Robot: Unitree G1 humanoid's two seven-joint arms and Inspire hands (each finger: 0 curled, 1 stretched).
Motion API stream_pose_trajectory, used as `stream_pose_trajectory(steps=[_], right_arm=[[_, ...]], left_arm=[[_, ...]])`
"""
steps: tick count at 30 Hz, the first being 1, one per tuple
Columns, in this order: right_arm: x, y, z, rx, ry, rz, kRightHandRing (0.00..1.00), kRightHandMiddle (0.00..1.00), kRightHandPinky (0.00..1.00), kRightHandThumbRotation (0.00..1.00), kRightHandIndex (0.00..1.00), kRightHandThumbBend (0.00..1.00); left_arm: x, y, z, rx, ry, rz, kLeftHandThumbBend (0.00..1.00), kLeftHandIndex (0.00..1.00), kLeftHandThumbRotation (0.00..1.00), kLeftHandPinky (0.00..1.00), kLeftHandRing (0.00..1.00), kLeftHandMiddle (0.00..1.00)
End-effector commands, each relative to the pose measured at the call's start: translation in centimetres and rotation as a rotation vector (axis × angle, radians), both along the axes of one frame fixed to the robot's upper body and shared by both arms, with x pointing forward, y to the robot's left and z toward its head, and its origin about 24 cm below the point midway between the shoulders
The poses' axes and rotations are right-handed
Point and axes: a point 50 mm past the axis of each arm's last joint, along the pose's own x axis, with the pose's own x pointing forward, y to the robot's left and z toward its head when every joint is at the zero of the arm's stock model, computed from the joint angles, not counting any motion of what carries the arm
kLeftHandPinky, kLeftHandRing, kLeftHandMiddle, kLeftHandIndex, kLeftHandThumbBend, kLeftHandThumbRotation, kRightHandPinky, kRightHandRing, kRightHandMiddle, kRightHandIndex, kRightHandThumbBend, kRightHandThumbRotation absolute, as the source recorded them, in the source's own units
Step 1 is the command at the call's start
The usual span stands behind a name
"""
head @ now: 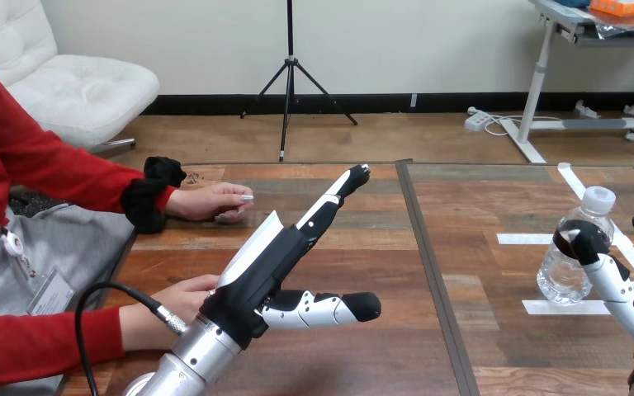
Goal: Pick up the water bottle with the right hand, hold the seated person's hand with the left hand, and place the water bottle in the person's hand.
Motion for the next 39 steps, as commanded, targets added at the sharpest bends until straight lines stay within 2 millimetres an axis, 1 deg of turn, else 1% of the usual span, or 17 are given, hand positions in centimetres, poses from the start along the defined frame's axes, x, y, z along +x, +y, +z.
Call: stream_pose_trajectory(steps=[1,13,22,39], right_arm=[[2.0,-0.7,1.2,-0.018,-0.042,0.000,0.96,0.96,0.75,0.60,0.98,1.00],[3.1,-1.7,-0.2,0.022,0.046,-0.022,0.97,0.95,0.75,0.61,0.99,1.00],[4.0,-2.3,-1.3,0.034,0.127,-0.030,0.98,0.97,0.77,0.61,1.00,1.00],[5.7,-2.7,-3.0,0.053,0.253,-0.028,0.99,0.98,0.79,0.61,1.00,1.00]], left_arm=[[1.1,-0.2,1.7,-0.024,-0.078,-0.003,1.00,1.00,0.71,1.00,1.00,1.00],[1.0,0.0,1.8,-0.021,-0.086,0.004,1.00,1.00,0.71,1.00,1.00,1.00],[1.0,0.1,1.7,-0.021,-0.081,0.007,1.00,1.00,0.72,1.00,1.00,1.00],[0.9,0.4,1.7,-0.025,-0.076,0.010,1.00,1.00,0.70,1.00,1.00,1.00]])
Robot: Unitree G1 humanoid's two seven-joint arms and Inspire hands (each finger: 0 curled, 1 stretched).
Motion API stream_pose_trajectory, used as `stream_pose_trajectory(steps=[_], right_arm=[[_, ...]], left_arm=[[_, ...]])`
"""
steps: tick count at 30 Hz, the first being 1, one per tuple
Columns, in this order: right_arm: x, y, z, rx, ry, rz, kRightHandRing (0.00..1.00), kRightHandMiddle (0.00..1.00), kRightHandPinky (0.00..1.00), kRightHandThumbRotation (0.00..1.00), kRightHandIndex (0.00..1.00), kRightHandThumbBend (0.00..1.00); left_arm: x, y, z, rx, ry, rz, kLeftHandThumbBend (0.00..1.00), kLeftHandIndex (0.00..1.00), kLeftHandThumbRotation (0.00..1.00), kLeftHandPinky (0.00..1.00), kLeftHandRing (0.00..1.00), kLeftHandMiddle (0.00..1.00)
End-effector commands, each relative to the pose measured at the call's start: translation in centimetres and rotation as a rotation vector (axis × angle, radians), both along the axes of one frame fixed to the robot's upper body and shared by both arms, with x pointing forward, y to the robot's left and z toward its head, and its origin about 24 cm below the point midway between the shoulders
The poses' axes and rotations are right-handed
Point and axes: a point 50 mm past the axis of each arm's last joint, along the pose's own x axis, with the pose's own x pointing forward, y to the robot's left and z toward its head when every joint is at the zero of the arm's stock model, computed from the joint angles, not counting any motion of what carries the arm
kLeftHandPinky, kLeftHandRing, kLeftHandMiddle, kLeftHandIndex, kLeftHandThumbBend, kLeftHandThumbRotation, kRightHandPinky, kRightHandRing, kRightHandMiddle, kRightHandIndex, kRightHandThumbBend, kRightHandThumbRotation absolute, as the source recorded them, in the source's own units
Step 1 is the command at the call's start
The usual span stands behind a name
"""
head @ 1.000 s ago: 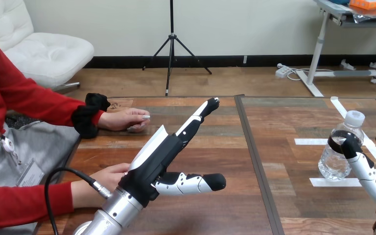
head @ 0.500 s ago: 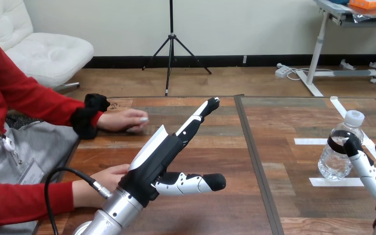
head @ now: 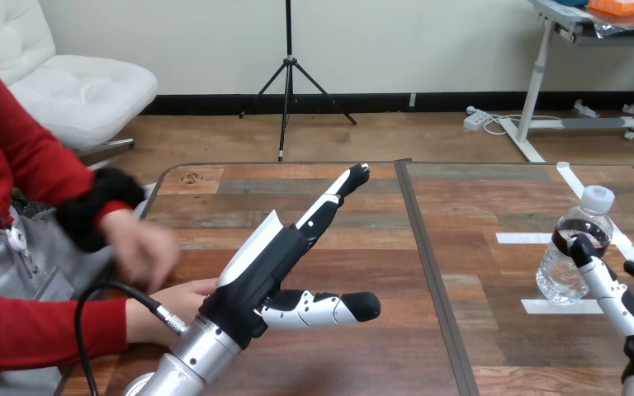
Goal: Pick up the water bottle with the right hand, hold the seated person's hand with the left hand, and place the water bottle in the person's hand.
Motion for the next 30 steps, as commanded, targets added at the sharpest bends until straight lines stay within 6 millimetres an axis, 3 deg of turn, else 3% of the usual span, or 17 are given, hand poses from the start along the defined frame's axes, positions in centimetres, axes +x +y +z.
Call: stream_pose_trajectory(steps=[1,30], right_arm=[[2.7,0.2,1.4,-0.003,-0.039,0.036,0.98,0.98,0.79,0.61,1.00,1.00],[5.3,-0.3,0.1,0.074,0.092,0.033,1.00,1.00,0.85,0.57,1.00,1.00]], left_arm=[[0.9,0.3,1.6,-0.019,-0.073,0.010,1.00,1.00,0.70,1.00,1.00,1.00],[0.6,0.9,1.7,-0.014,-0.069,0.013,1.00,1.00,0.69,1.00,1.00,1.00]])
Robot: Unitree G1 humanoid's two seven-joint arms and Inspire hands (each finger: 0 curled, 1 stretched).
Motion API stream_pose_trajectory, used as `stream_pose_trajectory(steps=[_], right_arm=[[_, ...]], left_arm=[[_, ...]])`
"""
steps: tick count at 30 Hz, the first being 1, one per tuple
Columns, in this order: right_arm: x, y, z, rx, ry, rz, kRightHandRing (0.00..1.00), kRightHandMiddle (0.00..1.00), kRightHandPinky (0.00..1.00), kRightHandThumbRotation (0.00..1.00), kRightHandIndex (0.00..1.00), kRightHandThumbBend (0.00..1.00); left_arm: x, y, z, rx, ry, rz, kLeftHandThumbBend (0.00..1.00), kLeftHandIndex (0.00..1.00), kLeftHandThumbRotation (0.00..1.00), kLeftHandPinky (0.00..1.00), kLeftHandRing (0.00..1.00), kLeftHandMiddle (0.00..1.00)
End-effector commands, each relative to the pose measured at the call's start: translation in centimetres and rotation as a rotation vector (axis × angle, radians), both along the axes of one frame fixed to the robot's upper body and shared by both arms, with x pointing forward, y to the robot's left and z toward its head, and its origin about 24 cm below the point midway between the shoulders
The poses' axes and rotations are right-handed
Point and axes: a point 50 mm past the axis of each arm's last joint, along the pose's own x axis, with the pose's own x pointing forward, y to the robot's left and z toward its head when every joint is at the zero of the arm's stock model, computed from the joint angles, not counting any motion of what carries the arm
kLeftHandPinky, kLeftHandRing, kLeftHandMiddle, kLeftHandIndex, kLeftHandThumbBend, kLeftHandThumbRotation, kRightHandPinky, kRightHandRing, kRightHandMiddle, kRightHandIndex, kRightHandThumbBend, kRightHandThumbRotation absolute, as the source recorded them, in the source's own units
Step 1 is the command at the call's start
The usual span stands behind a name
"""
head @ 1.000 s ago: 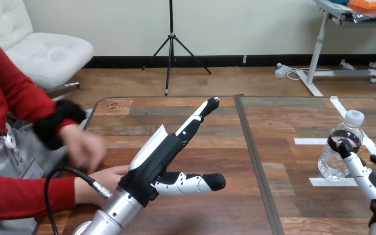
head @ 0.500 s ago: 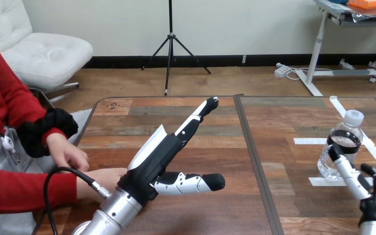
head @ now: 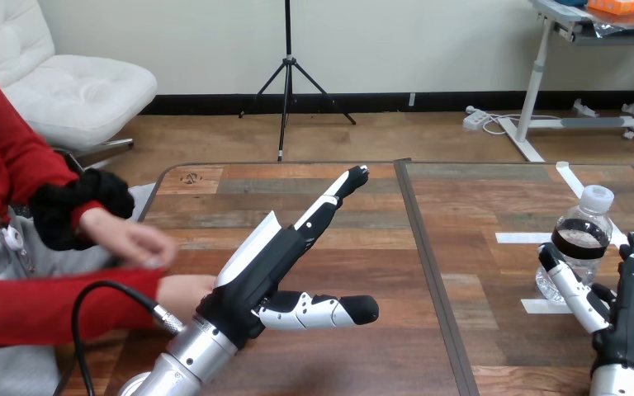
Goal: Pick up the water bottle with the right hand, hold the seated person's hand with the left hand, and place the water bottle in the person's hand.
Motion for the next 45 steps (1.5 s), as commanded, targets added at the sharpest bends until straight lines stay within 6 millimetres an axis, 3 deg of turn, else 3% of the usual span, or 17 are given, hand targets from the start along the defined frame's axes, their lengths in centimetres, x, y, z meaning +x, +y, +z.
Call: stream_pose_trajectory(steps=[1,45], right_arm=[[2.9,-0.7,2.7,-0.032,-0.075,0.024,1.00,1.00,0.85,0.57,1.00,1.00],[4.8,-2.3,3.0,-0.032,0.057,0.016,0.99,1.00,0.90,0.60,1.00,1.00]], left_arm=[[0.7,0.6,1.7,-0.029,-0.071,0.020,1.00,1.00,0.69,1.00,1.00,1.00],[0.3,1.1,1.8,-0.067,-0.049,0.025,1.00,1.00,0.67,1.00,1.00,1.00]])
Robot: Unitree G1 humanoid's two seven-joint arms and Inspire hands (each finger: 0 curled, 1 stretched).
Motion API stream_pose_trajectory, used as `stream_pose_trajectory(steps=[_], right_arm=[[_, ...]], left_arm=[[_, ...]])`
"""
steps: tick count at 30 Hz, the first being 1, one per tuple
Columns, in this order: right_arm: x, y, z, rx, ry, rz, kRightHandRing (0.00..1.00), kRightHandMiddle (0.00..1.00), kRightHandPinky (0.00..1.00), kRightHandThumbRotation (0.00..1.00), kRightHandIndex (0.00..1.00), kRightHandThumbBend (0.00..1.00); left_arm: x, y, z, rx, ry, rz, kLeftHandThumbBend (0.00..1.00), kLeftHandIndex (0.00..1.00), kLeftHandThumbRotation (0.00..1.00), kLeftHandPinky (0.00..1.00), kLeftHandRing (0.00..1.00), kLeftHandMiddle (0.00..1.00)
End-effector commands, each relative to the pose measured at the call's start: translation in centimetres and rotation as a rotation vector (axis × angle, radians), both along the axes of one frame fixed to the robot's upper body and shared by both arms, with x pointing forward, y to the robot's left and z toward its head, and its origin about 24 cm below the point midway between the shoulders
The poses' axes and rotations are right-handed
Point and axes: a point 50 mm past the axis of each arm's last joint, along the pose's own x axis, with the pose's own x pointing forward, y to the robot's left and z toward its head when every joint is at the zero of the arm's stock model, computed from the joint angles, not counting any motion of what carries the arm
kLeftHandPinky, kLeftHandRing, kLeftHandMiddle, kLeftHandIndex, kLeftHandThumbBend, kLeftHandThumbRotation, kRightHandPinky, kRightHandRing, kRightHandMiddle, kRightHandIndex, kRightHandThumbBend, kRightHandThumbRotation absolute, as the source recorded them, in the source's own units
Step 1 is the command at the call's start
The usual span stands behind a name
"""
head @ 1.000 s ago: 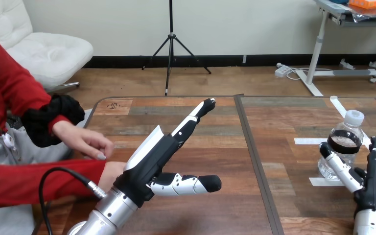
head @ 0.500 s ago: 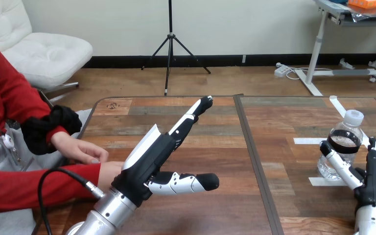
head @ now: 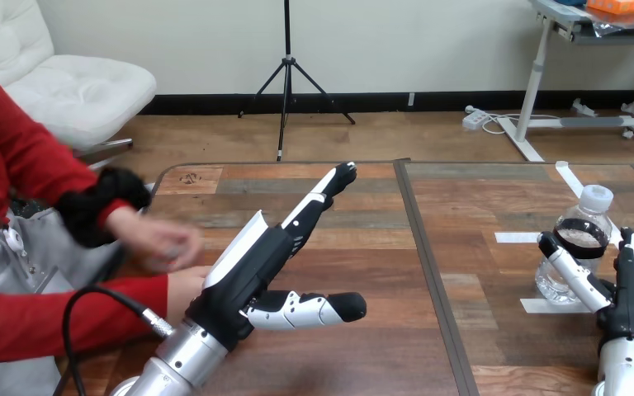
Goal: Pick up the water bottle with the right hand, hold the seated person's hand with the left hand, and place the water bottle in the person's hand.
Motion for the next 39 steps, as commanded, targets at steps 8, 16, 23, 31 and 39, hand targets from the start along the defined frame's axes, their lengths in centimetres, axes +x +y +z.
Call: stream_pose_trajectory(steps=[8,16,23,31,39], right_arm=[[2.5,-0.9,2.8,-0.025,-0.056,-0.007,0.99,1.00,0.92,0.60,1.00,1.00],[2.6,-0.8,2.8,-0.018,-0.051,-0.008,0.98,1.00,0.93,0.59,1.00,1.00],[2.9,-0.6,2.8,-0.009,-0.043,-0.001,0.98,1.00,0.92,0.56,1.00,1.00],[3.3,-0.3,3.0,-0.039,-0.021,0.007,0.96,1.00,0.89,0.56,1.00,1.00],[3.7,0.0,3.2,-0.043,-0.010,0.016,0.92,0.99,0.83,0.58,1.00,1.00]], left_arm=[[0.6,0.6,1.8,-0.014,-0.088,0.024,1.00,1.00,0.68,1.00,1.00,1.00],[0.6,0.9,1.9,-0.012,-0.092,0.026,1.00,1.00,0.68,1.00,1.00,1.00],[0.5,1.2,1.9,-0.013,-0.089,0.034,1.00,1.00,0.68,1.00,1.00,1.00],[0.5,1.4,1.9,-0.013,-0.081,0.035,1.00,1.00,0.68,1.00,1.00,1.00],[0.4,1.6,2.0,-0.012,-0.086,0.039,1.00,1.00,0.68,1.00,1.00,1.00]])
